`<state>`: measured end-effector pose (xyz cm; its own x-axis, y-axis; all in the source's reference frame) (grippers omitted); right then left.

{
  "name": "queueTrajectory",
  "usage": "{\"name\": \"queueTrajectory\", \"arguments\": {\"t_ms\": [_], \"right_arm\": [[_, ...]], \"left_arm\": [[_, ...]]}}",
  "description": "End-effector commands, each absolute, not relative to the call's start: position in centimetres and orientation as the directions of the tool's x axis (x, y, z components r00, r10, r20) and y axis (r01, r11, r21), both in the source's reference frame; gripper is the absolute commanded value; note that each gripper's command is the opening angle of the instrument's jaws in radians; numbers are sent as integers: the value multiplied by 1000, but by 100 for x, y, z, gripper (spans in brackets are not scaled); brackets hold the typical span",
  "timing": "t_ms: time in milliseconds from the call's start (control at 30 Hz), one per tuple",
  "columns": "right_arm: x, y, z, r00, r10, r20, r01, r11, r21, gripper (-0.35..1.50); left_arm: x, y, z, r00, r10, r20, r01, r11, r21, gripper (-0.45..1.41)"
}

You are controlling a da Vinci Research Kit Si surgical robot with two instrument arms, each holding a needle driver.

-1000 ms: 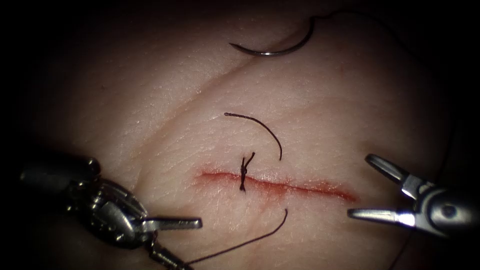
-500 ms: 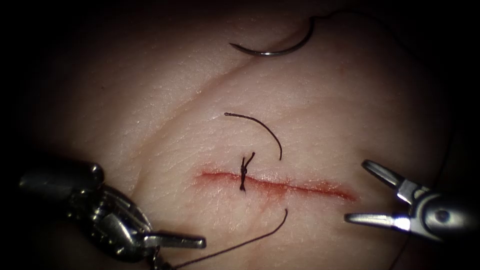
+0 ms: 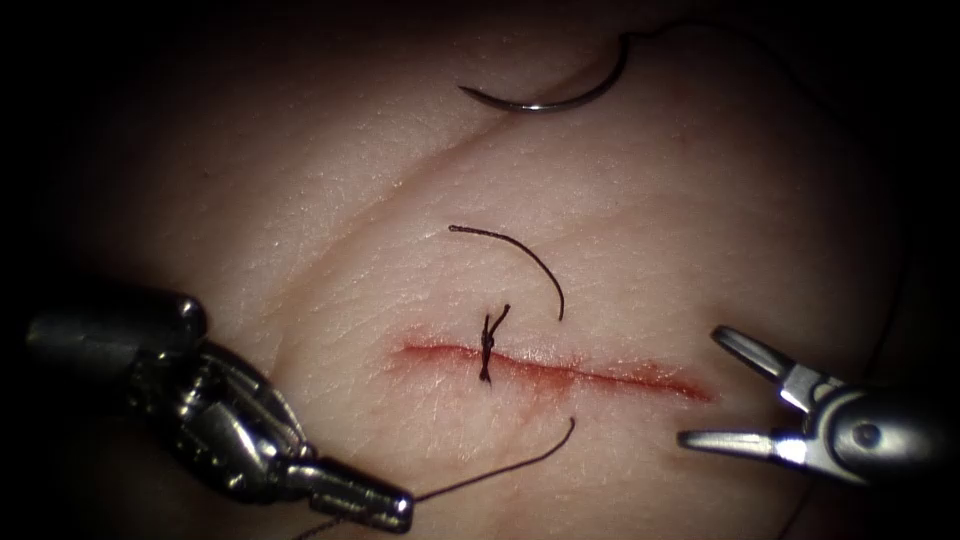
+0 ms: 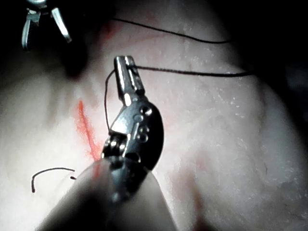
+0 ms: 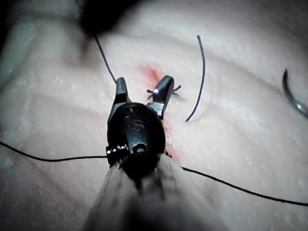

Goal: Wound Closure

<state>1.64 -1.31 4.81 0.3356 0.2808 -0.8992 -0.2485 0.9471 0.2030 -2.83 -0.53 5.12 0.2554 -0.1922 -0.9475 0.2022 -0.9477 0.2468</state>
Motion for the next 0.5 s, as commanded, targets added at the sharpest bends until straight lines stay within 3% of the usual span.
{"name": "queueTrajectory", "arguments": {"t_ms": [33,500], "right_arm": [[173,-136,483,330,280,-901,-239,949,207,126],[191,-149,464,363,236,-902,-141,970,197,125]], "left_arm": [[-289,-56,518,252,-192,-948,200,-948,246,-45],[-327,-40,528,227,-196,-954,205,-948,243,-45]]}}
